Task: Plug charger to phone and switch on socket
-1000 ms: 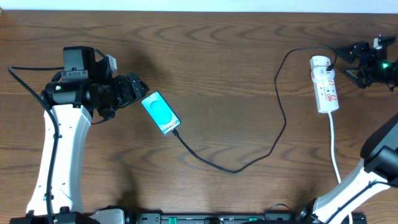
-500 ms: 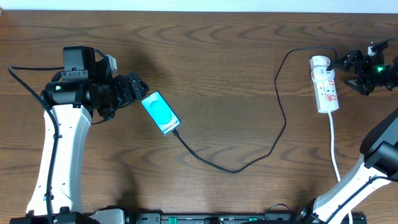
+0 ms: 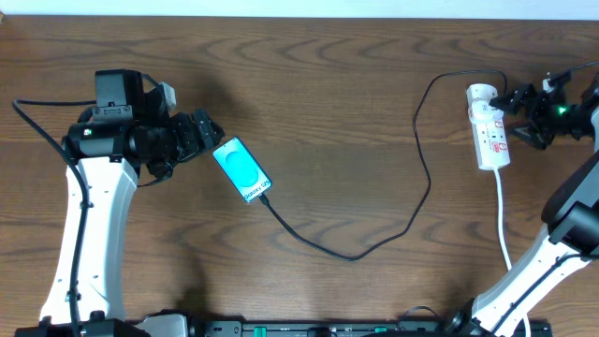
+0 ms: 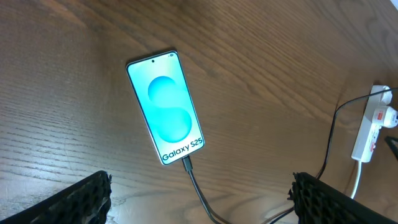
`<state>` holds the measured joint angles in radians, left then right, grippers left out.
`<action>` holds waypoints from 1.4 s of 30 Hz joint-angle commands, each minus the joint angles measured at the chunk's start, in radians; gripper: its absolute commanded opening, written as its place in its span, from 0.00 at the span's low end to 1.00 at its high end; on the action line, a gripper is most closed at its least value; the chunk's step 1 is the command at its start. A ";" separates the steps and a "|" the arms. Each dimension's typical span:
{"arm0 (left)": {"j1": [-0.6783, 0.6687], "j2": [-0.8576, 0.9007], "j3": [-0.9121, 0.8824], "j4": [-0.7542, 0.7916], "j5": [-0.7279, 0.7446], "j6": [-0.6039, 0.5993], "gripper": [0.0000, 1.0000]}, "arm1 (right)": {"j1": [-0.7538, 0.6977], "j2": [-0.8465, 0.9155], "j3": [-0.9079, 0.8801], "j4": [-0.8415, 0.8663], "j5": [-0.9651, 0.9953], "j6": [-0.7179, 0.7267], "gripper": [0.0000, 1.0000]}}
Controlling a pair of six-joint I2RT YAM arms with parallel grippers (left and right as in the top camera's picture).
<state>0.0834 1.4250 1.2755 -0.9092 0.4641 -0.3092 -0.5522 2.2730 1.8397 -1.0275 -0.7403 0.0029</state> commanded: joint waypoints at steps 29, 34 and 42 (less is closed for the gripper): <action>0.003 -0.006 -0.004 -0.002 -0.014 0.021 0.93 | 0.042 0.030 0.021 0.061 -0.081 -0.103 0.99; 0.003 -0.006 -0.004 -0.002 -0.014 0.021 0.93 | 0.042 0.030 0.021 0.058 -0.070 -0.101 0.99; 0.003 -0.006 -0.004 -0.002 -0.014 0.021 0.93 | 0.042 0.030 0.021 0.058 -0.034 -0.100 0.99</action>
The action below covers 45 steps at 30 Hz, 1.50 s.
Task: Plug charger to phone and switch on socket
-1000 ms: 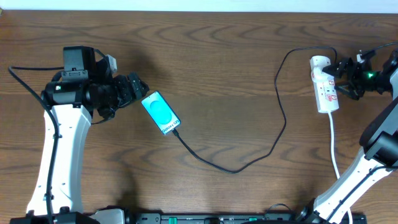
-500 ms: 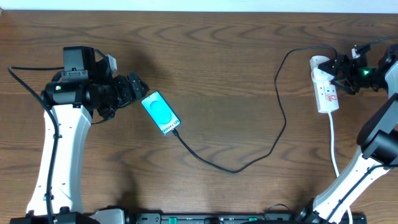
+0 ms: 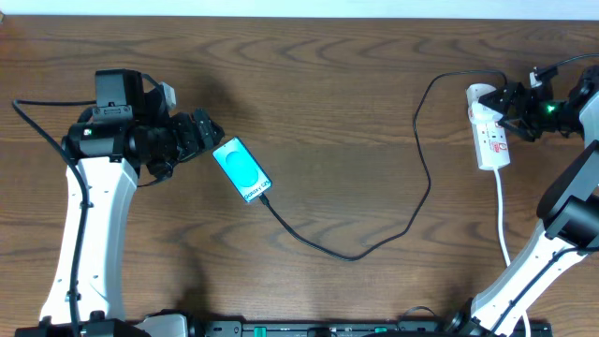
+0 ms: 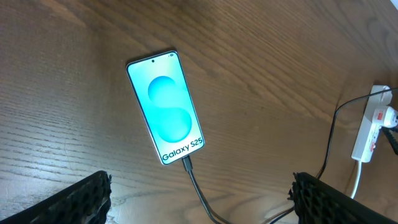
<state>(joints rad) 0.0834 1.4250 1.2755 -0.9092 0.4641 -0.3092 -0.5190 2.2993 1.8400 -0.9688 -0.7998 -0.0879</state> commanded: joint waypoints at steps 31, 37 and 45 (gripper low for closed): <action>0.003 -0.006 -0.004 -0.003 -0.039 0.020 0.93 | 0.023 0.004 0.021 0.026 0.037 0.043 0.99; 0.003 -0.006 -0.004 -0.006 -0.039 0.021 0.93 | 0.038 0.004 0.021 0.034 0.031 0.050 0.99; 0.003 -0.006 -0.004 -0.007 -0.039 0.020 0.93 | 0.037 0.004 0.021 0.030 0.031 0.050 0.99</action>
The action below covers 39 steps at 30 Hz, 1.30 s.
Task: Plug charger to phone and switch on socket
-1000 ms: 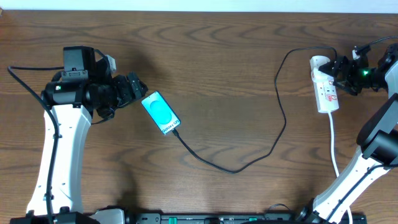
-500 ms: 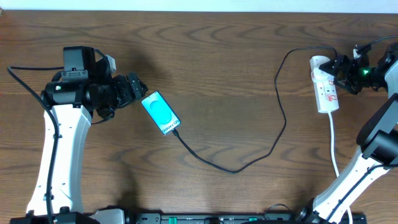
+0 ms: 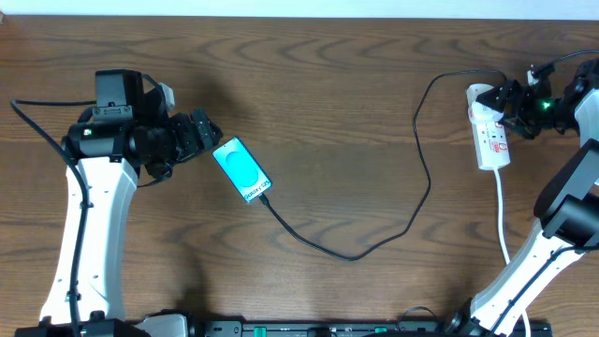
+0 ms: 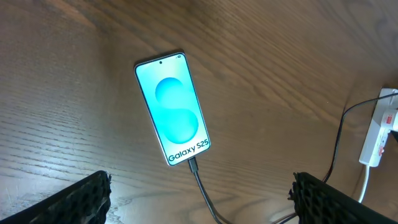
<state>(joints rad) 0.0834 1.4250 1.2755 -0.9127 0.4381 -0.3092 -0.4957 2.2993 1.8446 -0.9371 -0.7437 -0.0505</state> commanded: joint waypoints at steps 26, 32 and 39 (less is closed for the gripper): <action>0.003 -0.006 -0.004 -0.008 -0.013 0.020 0.93 | 0.015 0.011 0.008 -0.042 0.013 0.008 0.99; 0.003 -0.006 -0.004 -0.008 -0.013 0.020 0.93 | 0.017 0.011 0.008 -0.046 0.012 0.008 0.99; 0.003 -0.006 -0.004 -0.008 -0.013 0.020 0.93 | 0.032 0.011 0.006 -0.048 0.012 0.008 0.99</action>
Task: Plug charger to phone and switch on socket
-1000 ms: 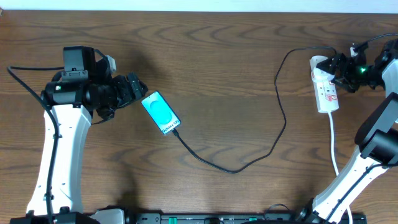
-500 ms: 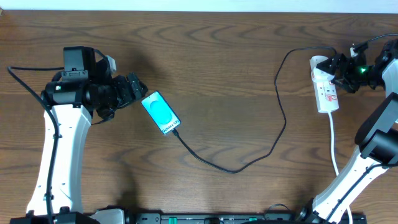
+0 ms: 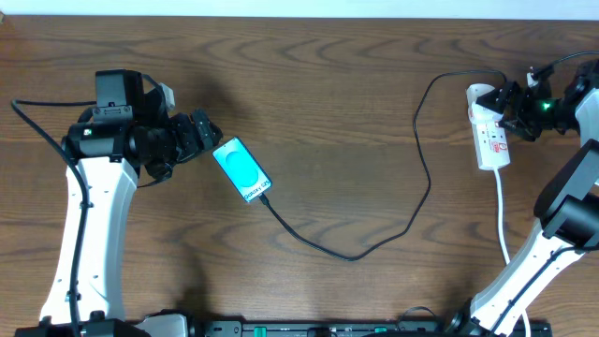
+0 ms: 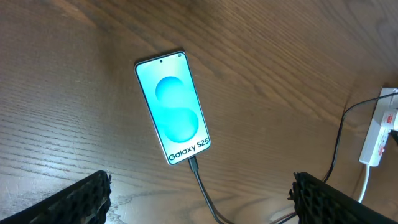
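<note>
The phone lies screen-up and lit on the table, with the black charger cable plugged into its lower end. The cable runs to the white socket strip at the far right, where its plug sits in the top end. My left gripper hangs open just left of the phone, its fingers wide apart and empty. My right gripper is at the strip's upper part, touching or nearly touching it; its jaws are too small to read.
The wooden table carries only the phone, the cable and the strip. The strip's white lead runs toward the front edge beside my right arm. The strip also shows in the left wrist view at the far right.
The phone lay with the cable in it throughout. My right gripper was first just right of the strip, then at its upper part, then slightly higher by the plug end, where it stays. My left gripper, open, shifted slightly by the phone.
</note>
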`<state>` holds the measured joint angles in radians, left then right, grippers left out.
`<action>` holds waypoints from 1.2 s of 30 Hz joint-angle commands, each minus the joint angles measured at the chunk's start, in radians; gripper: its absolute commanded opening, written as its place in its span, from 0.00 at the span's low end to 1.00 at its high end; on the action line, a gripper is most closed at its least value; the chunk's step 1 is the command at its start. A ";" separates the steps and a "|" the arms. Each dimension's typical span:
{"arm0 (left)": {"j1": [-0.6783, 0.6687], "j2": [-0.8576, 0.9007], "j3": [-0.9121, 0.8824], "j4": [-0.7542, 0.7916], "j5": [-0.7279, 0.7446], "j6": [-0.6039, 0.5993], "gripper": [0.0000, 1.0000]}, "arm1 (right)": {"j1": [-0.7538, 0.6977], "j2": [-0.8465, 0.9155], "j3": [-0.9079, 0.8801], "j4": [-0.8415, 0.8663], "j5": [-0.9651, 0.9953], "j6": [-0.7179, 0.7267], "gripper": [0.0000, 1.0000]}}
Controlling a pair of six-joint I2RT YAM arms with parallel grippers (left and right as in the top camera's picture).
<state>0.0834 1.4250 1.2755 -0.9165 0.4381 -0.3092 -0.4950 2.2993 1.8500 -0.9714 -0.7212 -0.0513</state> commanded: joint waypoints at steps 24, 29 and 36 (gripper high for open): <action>0.003 -0.006 -0.004 -0.003 -0.013 0.020 0.93 | 0.047 0.044 0.001 -0.008 -0.016 0.010 0.99; 0.003 -0.006 -0.004 -0.003 -0.013 0.021 0.93 | 0.061 0.044 0.001 -0.009 -0.018 0.010 0.99; 0.003 -0.006 -0.004 -0.004 -0.013 0.020 0.93 | 0.079 0.044 0.001 -0.008 -0.018 0.010 0.99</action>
<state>0.0834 1.4250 1.2758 -0.9165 0.4381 -0.3092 -0.4633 2.3001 1.8591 -0.9672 -0.6819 -0.0513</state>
